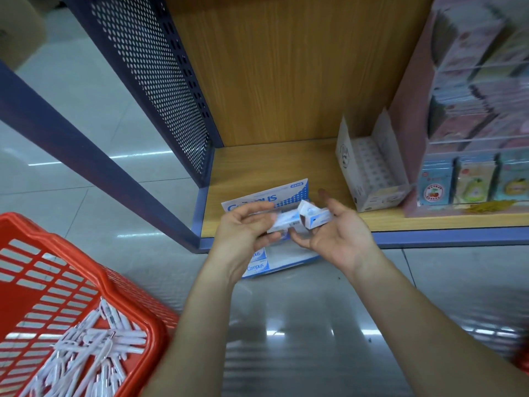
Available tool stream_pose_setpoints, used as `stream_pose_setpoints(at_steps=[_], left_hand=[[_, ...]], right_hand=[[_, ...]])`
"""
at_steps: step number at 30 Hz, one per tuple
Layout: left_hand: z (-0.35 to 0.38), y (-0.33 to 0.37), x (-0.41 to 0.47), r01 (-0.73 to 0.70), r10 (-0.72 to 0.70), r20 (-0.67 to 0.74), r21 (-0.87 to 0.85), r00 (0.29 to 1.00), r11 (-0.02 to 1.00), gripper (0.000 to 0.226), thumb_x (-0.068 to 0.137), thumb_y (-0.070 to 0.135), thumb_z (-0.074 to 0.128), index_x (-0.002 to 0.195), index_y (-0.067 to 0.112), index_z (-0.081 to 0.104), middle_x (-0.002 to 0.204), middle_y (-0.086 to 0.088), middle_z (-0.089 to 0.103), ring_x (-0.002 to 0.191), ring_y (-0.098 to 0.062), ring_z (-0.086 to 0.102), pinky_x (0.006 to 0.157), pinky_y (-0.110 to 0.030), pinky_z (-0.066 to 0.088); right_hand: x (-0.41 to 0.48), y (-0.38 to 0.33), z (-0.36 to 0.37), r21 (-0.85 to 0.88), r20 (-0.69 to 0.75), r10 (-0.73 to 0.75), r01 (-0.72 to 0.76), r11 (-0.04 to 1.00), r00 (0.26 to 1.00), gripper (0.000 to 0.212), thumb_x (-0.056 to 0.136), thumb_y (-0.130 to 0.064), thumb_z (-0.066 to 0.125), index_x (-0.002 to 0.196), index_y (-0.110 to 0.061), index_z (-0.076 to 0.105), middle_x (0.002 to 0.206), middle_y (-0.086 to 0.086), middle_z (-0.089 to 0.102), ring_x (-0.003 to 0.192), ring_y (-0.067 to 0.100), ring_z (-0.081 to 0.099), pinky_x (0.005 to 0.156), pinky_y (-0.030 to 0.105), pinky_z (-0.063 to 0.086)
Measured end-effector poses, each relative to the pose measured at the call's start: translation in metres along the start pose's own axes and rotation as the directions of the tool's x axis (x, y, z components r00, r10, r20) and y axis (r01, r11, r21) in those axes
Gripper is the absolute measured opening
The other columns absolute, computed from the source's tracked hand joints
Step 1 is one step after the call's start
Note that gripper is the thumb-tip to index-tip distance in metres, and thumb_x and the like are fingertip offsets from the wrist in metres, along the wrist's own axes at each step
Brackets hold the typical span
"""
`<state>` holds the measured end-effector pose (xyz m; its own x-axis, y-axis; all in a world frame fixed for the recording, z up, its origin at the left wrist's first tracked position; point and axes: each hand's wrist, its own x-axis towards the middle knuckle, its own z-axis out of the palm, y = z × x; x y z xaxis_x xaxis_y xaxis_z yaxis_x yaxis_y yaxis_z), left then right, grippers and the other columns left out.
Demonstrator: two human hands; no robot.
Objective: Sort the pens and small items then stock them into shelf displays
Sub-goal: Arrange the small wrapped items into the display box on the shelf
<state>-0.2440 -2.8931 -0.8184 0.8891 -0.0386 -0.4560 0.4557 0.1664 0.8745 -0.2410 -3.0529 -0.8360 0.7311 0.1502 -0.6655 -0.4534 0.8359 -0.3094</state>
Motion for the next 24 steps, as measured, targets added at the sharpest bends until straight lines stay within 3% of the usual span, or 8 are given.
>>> stream_pose_setpoints(at_steps=[2, 3, 6, 9, 12, 15, 19, 24], left_hand=[[0.000, -0.001, 0.001, -0.053, 0.047, -0.062, -0.108, 0.997, 0.993, 0.021, 0.083, -0.003, 0.066, 0.103, 0.002, 0.064, 0.080, -0.008, 0.069, 0.073, -0.017, 0.069, 0.066, -0.023, 0.058], [0.000, -0.002, 0.002, -0.074, 0.065, -0.084, -0.111, 0.994, 0.991, 0.022, 0.082, -0.003, 0.066, 0.103, 0.002, 0.064, 0.080, -0.008, 0.068, 0.074, -0.017, 0.068, 0.066, -0.023, 0.057], [0.002, -0.005, 0.003, -0.115, 0.109, -0.103, -0.047, 0.989, 0.992, 0.019, 0.081, -0.003, 0.068, 0.099, 0.005, 0.065, 0.080, -0.009, 0.067, 0.073, -0.016, 0.068, 0.066, -0.023, 0.057], [0.004, -0.008, 0.002, -0.149, 0.152, -0.115, 0.033, 0.982, 0.988, 0.020, 0.080, -0.002, 0.070, 0.097, 0.007, 0.066, 0.080, -0.006, 0.068, 0.075, -0.017, 0.068, 0.067, -0.024, 0.056], [0.002, -0.011, 0.001, -0.123, 0.129, -0.139, 0.049, 0.982, 0.991, 0.013, 0.084, 0.012, 0.070, 0.097, 0.009, 0.067, 0.082, -0.006, 0.070, 0.078, -0.021, 0.070, 0.070, -0.025, 0.057], [-0.002, -0.012, 0.001, -0.024, 0.030, -0.127, 0.053, 0.991, 0.998, 0.023, 0.088, 0.024, 0.066, 0.096, 0.003, 0.070, 0.088, -0.012, 0.072, 0.076, -0.026, 0.069, 0.069, -0.025, 0.057], [-0.005, -0.011, -0.002, -0.040, 0.041, -0.112, 0.010, 0.993, 0.999, 0.005, 0.080, 0.003, 0.071, 0.085, 0.005, 0.071, 0.078, -0.009, 0.071, 0.074, -0.019, 0.067, 0.071, -0.024, 0.056], [-0.007, -0.015, -0.001, -0.081, 0.094, -0.108, 0.117, 0.990, 0.990, 0.021, 0.075, -0.008, 0.072, 0.080, 0.013, 0.071, 0.086, -0.009, 0.073, 0.078, -0.019, 0.068, 0.077, -0.029, 0.054]], right_hand=[[-0.001, -0.002, -0.001, 0.003, -0.010, -0.007, 0.007, 1.000, 1.000, 0.013, 0.095, -0.019, 0.051, 0.105, -0.016, 0.059, 0.078, 0.006, 0.059, 0.064, 0.021, 0.065, 0.082, 0.047, 0.052], [-0.002, -0.002, -0.002, -0.050, -0.016, -0.014, 0.013, 0.999, 1.000, 0.011, 0.091, -0.016, 0.056, 0.101, -0.013, 0.060, 0.072, 0.005, 0.054, 0.055, 0.017, 0.060, 0.071, 0.040, 0.055], [-0.004, 0.003, -0.002, -0.459, 0.026, -0.032, 0.040, 0.888, 0.999, 0.016, 0.086, -0.021, 0.068, 0.098, -0.012, 0.065, 0.064, 0.001, 0.049, 0.045, 0.010, 0.042, 0.040, 0.019, 0.035], [-0.004, 0.010, -0.002, -0.652, 0.075, -0.064, 0.098, 0.752, 0.995, 0.026, 0.086, -0.021, 0.071, 0.108, -0.010, 0.064, 0.065, 0.004, 0.056, 0.046, 0.010, 0.041, 0.038, 0.018, 0.030], [-0.003, 0.013, -0.004, -0.618, 0.102, -0.095, 0.138, 0.774, 0.990, 0.035, 0.087, -0.009, 0.069, 0.120, -0.003, 0.060, 0.067, 0.007, 0.063, 0.048, 0.011, 0.045, 0.038, 0.019, 0.034], [-0.004, 0.011, -0.007, -0.650, 0.153, -0.098, 0.175, 0.740, 0.983, 0.035, 0.086, -0.003, 0.067, 0.120, -0.003, 0.062, 0.073, 0.011, 0.066, 0.051, 0.011, 0.046, 0.040, 0.020, 0.035], [-0.006, 0.008, -0.007, -0.672, 0.137, -0.054, 0.133, 0.728, 0.989, 0.021, 0.084, -0.014, 0.071, 0.105, -0.009, 0.072, 0.079, 0.009, 0.068, 0.053, 0.011, 0.045, 0.041, 0.018, 0.035], [0.002, 0.012, -0.010, -0.703, 0.045, -0.141, 0.131, 0.699, 0.989, 0.015, 0.084, -0.001, 0.070, 0.099, -0.005, 0.069, 0.076, 0.011, 0.058, 0.052, 0.012, 0.045, 0.039, 0.020, 0.036]])
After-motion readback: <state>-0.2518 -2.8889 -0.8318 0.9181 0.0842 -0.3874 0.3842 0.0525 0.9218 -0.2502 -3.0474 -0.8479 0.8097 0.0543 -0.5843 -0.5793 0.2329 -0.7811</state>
